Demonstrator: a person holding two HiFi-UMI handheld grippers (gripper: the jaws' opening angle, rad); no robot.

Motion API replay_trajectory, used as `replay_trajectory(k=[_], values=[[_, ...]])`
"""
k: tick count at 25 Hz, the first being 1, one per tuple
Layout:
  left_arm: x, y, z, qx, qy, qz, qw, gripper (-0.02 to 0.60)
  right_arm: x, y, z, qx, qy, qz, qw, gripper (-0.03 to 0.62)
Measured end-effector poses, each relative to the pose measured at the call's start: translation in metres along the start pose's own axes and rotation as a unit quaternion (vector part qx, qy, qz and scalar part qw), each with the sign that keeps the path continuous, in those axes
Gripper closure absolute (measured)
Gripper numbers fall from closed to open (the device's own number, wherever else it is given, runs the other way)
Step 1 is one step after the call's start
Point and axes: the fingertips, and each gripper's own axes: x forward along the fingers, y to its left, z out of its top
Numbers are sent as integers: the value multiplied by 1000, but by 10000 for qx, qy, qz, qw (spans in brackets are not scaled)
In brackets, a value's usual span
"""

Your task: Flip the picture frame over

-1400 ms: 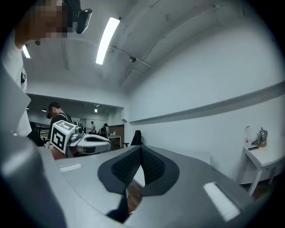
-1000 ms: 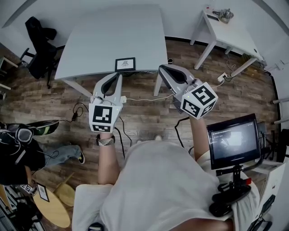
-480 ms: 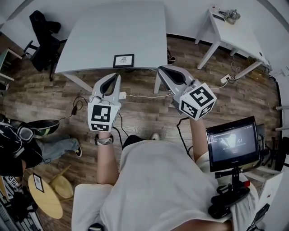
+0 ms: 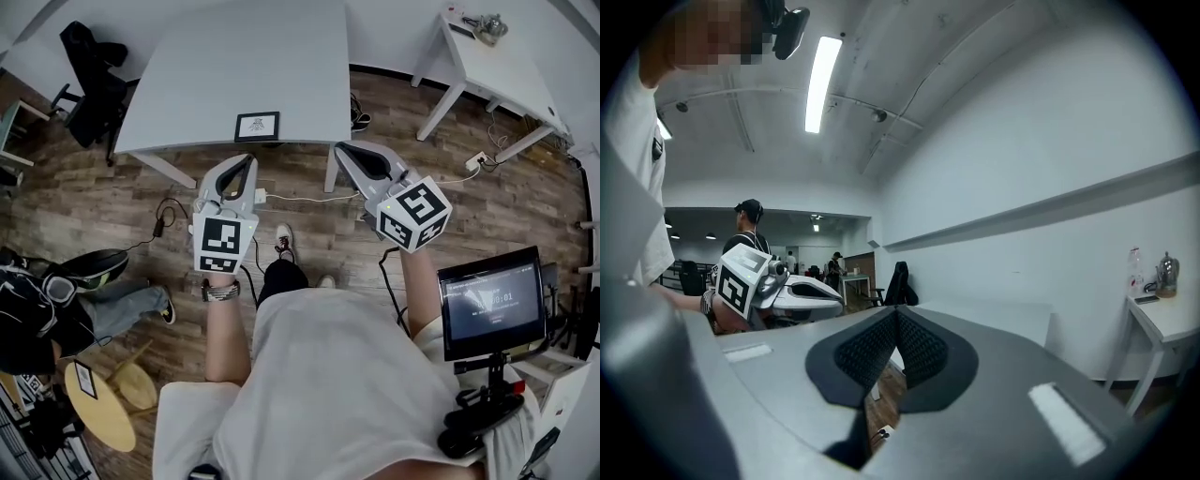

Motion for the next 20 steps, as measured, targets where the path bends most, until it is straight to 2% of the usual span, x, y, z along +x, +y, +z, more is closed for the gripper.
replay_trajectory(k=[7,8,11,16,20], values=[[47,12,-31,146,296,-364,9988,578,33,-30,-16,180,25,-213,9996,592],[55,15,-38,142,361,-437,9983,558,40,-35,-19,205,39,-247,9995,592],[84,27,-61,207,563,-638,9962,551,66,-52,-30,252,107,-338,9991,592],[113,37,-87,544,935,-945,9896,540,90,-65,-38,353,194,-480,9980,592],[132,38,-106,667,1205,-1146,9838,538,106,-73,-52,433,384,-444,9973,592]])
